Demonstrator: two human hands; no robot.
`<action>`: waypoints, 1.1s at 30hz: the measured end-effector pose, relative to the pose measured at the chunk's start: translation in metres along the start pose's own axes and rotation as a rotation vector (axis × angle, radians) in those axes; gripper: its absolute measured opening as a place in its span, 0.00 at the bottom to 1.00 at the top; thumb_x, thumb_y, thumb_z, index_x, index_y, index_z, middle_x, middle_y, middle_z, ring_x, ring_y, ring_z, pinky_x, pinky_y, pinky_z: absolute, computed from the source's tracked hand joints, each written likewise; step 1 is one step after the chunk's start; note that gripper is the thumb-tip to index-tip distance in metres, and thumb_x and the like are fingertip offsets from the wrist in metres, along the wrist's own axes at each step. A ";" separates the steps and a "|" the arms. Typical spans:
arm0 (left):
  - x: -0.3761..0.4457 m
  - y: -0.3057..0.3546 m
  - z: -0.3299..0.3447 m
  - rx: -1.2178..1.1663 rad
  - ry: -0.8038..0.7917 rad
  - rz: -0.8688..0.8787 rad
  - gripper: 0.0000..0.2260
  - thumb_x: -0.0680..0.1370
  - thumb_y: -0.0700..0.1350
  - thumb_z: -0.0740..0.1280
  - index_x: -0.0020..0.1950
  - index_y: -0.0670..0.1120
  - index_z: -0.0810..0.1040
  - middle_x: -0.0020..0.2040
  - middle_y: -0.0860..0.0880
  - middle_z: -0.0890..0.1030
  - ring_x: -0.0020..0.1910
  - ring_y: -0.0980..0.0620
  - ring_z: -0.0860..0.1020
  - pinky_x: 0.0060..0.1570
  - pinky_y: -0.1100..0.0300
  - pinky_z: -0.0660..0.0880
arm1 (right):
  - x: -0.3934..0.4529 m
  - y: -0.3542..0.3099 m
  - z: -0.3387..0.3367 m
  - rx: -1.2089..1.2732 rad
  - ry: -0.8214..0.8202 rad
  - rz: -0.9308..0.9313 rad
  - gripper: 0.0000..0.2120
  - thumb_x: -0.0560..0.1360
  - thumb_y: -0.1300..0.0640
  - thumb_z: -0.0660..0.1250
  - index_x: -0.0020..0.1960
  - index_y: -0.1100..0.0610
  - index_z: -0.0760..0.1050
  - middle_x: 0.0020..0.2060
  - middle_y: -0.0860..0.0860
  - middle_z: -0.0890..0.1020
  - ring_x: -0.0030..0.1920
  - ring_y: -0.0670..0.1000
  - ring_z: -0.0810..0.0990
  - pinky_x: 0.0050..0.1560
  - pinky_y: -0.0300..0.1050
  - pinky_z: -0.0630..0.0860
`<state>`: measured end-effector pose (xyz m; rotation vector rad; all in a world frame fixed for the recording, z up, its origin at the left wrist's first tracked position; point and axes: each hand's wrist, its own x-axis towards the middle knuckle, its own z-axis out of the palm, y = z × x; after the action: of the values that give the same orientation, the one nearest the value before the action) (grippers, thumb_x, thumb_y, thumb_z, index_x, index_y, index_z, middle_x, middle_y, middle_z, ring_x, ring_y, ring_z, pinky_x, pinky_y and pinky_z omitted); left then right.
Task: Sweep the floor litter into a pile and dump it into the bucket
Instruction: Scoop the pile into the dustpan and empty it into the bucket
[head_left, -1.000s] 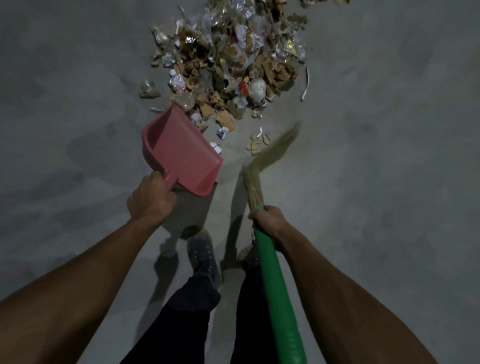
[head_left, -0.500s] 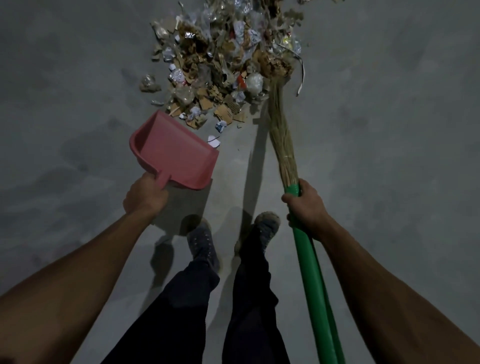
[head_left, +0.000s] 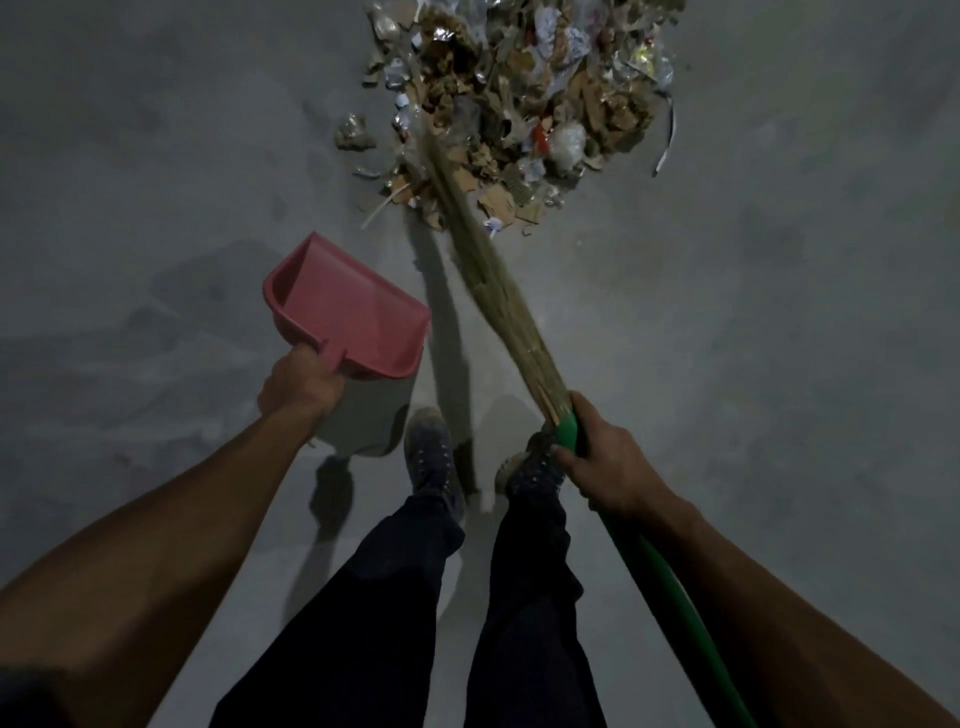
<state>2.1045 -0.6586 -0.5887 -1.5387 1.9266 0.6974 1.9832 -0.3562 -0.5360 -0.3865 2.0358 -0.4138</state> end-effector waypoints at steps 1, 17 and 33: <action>0.002 -0.004 0.002 -0.002 -0.006 -0.006 0.18 0.79 0.55 0.61 0.58 0.43 0.76 0.59 0.37 0.78 0.55 0.35 0.77 0.56 0.46 0.74 | 0.010 0.001 0.009 -0.075 -0.042 -0.017 0.28 0.77 0.56 0.65 0.74 0.54 0.59 0.51 0.56 0.78 0.45 0.57 0.77 0.41 0.46 0.72; 0.029 -0.032 0.022 0.038 -0.026 -0.034 0.13 0.78 0.48 0.65 0.59 0.42 0.73 0.59 0.38 0.77 0.53 0.38 0.77 0.48 0.51 0.70 | 0.142 -0.004 -0.055 -0.376 0.060 0.063 0.19 0.77 0.57 0.66 0.66 0.53 0.67 0.49 0.57 0.79 0.33 0.55 0.79 0.28 0.46 0.77; 0.002 -0.084 -0.013 0.031 -0.068 -0.215 0.16 0.81 0.51 0.63 0.62 0.41 0.73 0.60 0.38 0.76 0.55 0.40 0.76 0.50 0.51 0.69 | 0.058 -0.028 0.057 -0.391 -0.395 -0.106 0.37 0.75 0.51 0.67 0.79 0.56 0.55 0.64 0.61 0.77 0.62 0.61 0.77 0.60 0.49 0.74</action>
<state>2.1846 -0.6853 -0.5849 -1.6508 1.6837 0.6157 2.0093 -0.4134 -0.5946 -0.7540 1.7050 0.0078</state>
